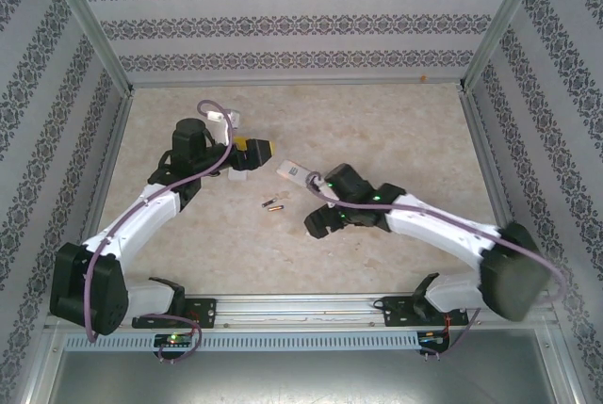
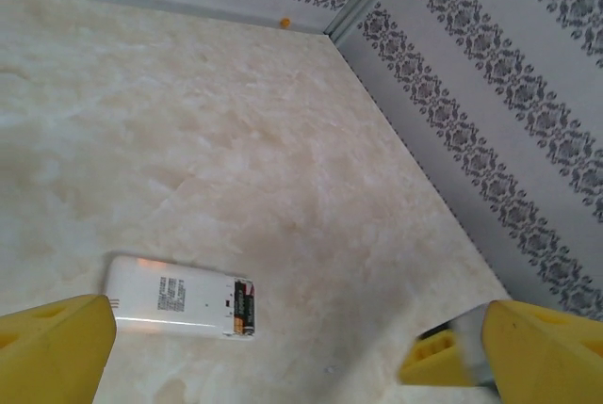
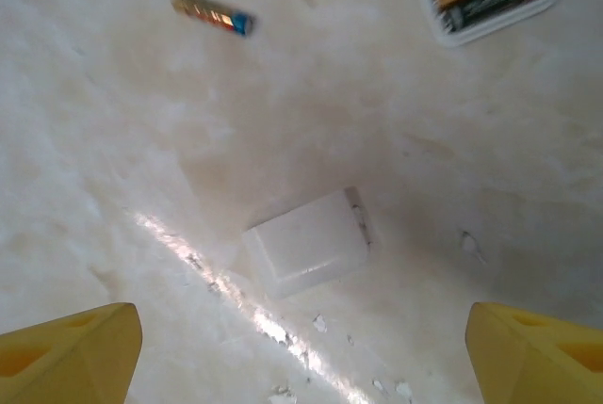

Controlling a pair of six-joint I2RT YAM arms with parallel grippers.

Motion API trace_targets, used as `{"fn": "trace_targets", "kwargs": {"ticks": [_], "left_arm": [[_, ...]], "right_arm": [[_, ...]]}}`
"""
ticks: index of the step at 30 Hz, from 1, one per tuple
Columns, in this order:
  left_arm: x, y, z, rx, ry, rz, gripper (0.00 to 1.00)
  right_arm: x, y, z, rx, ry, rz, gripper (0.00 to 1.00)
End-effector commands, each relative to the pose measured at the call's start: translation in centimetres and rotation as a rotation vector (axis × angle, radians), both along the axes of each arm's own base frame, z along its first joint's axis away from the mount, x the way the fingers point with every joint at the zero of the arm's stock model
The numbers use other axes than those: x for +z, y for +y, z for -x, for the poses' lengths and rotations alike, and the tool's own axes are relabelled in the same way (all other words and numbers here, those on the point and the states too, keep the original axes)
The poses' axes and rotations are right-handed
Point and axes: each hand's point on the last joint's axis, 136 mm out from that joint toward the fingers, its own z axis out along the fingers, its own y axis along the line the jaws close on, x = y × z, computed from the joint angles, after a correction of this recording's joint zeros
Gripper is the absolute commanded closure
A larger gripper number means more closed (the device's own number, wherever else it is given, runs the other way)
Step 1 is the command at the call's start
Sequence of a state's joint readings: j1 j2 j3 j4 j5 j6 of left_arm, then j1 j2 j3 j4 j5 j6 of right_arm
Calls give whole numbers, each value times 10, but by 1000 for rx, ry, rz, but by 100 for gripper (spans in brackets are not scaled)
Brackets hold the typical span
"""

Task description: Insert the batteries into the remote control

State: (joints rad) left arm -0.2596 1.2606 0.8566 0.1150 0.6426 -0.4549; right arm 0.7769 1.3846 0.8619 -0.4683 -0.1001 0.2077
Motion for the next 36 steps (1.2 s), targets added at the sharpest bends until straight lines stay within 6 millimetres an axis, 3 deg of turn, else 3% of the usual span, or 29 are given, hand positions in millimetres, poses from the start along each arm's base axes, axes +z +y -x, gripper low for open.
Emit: {"fn": "trace_targets", "kwargs": {"ticks": [1, 6, 11, 18, 20, 29, 32, 36], "left_arm": [[-2, 6, 5, 48, 88, 50, 0], [-14, 4, 17, 0, 112, 17, 0], [-22, 6, 25, -15, 121, -30, 0], [-26, 7, 23, -14, 116, -44, 0], [-28, 8, 23, -10, 118, -54, 0], [-29, 8, 21, -4, 111, -48, 0], [-31, 8, 19, 0, 119, -41, 0], [-33, 6, 19, -4, 130, -30, 0]], "right_arm": [[-21, 4, -11, 39, 5, 138, 10], [-49, 8, -9, 104, 44, 221, 13], [-64, 16, -2, 146, 106, 234, 18], [-79, 18, 1, 165, 161, 286, 35], [-78, 16, -1, 153, 154, 304, 41], [-46, 13, -13, 132, 77, 279, 42], [-29, 15, -32, 81, 45, 215, 42], [-6, 16, -74, 13, -8, 171, 43]]}}
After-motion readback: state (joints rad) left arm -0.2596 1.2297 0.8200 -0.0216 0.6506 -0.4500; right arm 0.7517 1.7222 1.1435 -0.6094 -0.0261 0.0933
